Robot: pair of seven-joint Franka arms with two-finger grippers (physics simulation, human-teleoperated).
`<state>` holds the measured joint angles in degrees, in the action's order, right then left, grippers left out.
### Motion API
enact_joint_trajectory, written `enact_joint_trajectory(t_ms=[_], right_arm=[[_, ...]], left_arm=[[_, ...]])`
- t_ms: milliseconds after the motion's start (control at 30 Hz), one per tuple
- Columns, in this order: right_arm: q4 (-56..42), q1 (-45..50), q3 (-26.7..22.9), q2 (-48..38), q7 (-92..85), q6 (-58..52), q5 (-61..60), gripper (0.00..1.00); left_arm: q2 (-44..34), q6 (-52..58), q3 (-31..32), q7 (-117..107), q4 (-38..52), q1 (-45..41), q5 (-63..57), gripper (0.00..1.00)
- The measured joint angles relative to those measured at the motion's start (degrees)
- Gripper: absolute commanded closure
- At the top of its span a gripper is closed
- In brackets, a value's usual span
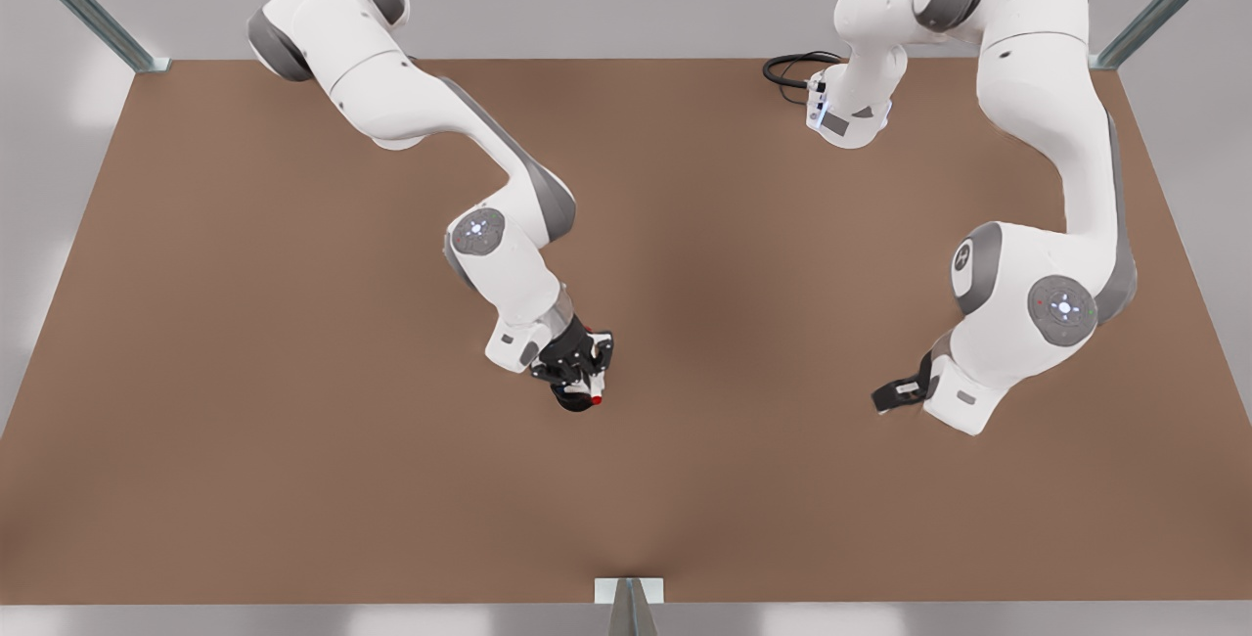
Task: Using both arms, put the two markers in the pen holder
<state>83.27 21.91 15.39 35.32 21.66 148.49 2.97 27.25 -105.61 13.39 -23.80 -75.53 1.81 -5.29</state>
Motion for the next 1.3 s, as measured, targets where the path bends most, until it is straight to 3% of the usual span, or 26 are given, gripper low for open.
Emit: enact_joint_trajectory(t_ms=[167, 300, 467, 833, 1300], right_arm=[[9.12, -1.35, 0.01, -3.58, 0.94, 10.23, 2.31, 0.79], [15.11, -3.76, -0.01, -5.79, 1.42, 17.17, 3.82, 0.79], [19.03, -4.93, 0.81, -8.28, 0.96, 21.51, 4.58, 0.79], [22.14, -4.47, 0.96, -3.66, 0.04, 28.60, 7.89, 0.79], [20.92, -6.41, 0.17, -1.44, -1.43, 30.80, 9.64, 0.79]], left_arm=[[-7.77, 10.46, -0.35, 5.43, 0.30, -0.06, -2.27, 0.00], [-13.09, 13.78, -5.56, 8.73, -1.84, -2.74, 2.43, 0.00], [-13.56, 16.48, -7.53, 12.51, -1.95, -2.83, 4.26, 0.00], [-11.76, 19.46, -7.36, 18.10, -2.01, -3.91, 4.69, 0.00], [-12.07, 21.63, -7.33, 21.62, -1.93, -3.93, 4.71, 0.00]])
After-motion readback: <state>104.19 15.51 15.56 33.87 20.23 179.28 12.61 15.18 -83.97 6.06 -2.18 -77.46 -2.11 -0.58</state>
